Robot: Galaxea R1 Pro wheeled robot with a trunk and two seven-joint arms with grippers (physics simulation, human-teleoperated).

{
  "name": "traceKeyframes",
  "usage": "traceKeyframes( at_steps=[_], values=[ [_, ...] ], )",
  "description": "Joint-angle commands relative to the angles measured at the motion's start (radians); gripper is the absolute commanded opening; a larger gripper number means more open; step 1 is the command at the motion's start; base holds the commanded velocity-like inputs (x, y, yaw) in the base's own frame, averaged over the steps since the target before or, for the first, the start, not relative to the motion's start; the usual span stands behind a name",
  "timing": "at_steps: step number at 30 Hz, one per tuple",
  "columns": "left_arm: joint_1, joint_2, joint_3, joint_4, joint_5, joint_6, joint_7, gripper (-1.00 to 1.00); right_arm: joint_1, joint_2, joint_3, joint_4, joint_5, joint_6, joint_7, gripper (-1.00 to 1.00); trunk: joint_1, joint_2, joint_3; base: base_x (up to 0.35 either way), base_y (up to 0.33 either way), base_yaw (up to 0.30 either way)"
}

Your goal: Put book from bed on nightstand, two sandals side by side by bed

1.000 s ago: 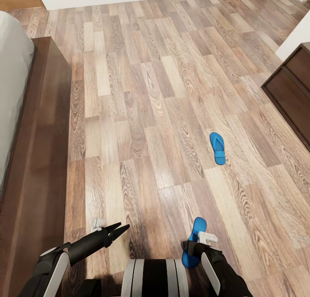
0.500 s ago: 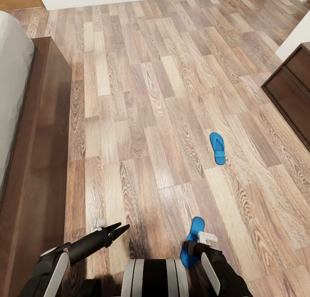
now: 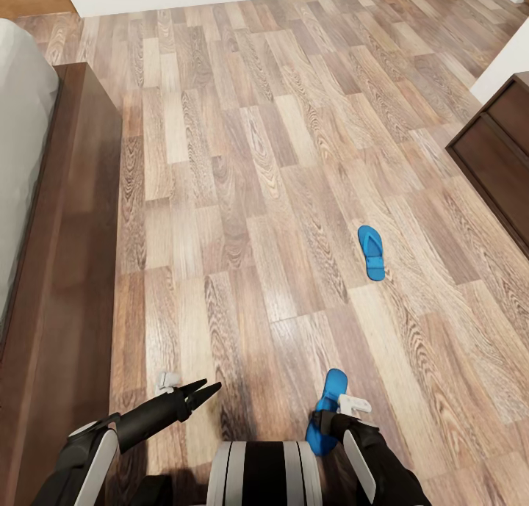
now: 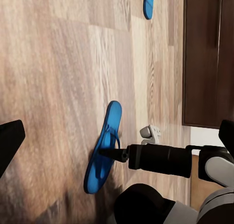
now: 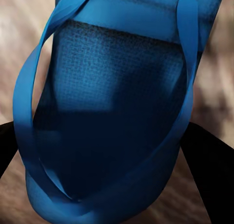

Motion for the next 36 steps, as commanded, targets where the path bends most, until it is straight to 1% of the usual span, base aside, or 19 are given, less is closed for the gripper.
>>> traceKeyframes(
  at_steps=[1,5,36],
  values=[
    [0.0,0.0,0.0,0.0,0.006,0.008,-0.001,1.0,0.0,0.001,-0.001,-0.002,-0.012,0.004,-0.006,-1.0,0.0,0.0,-0.001,0.0,0.0,0.0],
    [0.0,0.0,0.0,0.0,0.006,0.008,-0.001,1.0,0.0,0.001,-0.001,-0.002,-0.012,0.004,-0.006,-1.0,0.0,0.0,-0.001,0.0,0.0,0.0],
    [0.0,0.0,-0.001,0.0,0.005,0.009,-0.001,1.0,0.0,0.001,-0.001,-0.002,-0.012,0.004,-0.006,-1.0,-0.014,0.007,0.119,0.0,0.0,0.0]
  ],
)
